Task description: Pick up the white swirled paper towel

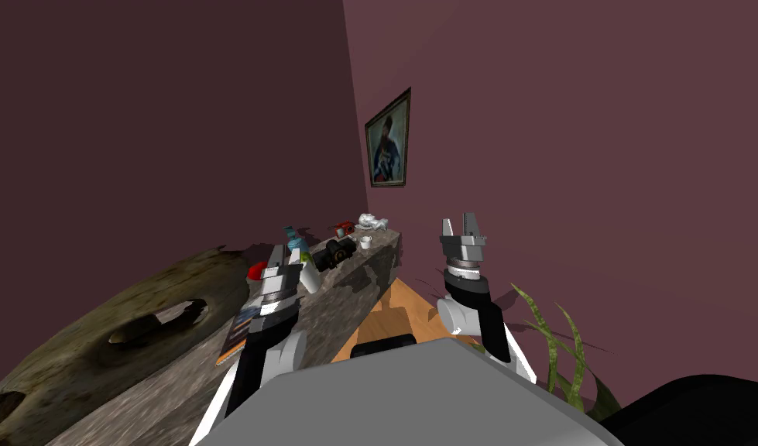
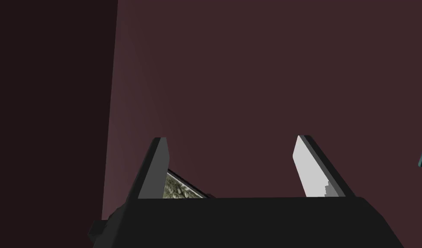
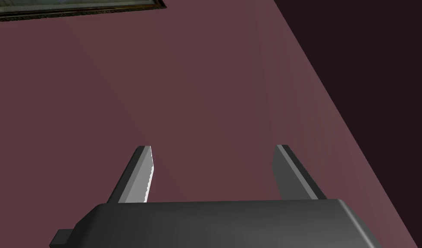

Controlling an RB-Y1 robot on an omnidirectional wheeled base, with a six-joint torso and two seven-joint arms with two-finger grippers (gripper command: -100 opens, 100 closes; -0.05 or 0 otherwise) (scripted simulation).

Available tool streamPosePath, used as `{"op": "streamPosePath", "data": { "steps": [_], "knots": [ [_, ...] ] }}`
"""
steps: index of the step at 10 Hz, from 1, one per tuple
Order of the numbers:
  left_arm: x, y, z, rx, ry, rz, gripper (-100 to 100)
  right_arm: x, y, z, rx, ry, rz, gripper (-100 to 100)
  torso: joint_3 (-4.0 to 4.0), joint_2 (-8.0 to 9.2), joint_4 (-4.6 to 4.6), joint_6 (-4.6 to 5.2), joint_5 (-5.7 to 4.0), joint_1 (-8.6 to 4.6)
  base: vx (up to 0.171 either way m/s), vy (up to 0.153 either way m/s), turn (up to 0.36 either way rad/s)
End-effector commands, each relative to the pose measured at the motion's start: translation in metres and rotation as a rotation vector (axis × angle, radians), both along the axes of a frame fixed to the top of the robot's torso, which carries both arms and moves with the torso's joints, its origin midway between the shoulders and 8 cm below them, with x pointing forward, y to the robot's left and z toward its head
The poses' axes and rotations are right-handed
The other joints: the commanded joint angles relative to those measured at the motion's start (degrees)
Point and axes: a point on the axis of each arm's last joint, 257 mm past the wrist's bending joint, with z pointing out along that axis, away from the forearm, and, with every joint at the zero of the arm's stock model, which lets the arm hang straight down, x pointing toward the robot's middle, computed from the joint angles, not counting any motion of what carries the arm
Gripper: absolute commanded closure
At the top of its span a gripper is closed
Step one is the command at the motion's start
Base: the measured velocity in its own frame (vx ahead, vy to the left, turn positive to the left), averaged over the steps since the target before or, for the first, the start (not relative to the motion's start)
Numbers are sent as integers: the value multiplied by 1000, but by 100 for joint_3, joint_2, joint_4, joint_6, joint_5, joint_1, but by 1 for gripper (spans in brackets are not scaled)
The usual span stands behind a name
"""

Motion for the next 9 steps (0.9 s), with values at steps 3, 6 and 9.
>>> {"op": "streamPosePath", "data": {
  "steps": [3, 6, 9],
  "knots": [
    [6, -4, -14, 97, 42, 4, -100, 0, 0, 0, 0, 0, 0, 0, 2, 3, 1, 0, 2, 8, -11, 17, 19],
    [16, -2, -45, 232, 119, 50, -100, 0, 0, 0, 0, 0, 0, 0, 9, 16, 3, -1, 5, 24, -44, 54, 47],
    [23, 5, -75, 335, 187, 105, -100, 0, 0, 0, 0, 0, 0, 0, 11, 19, 4, -1, 6, 26, -48, 62, 53]
  ]
}}
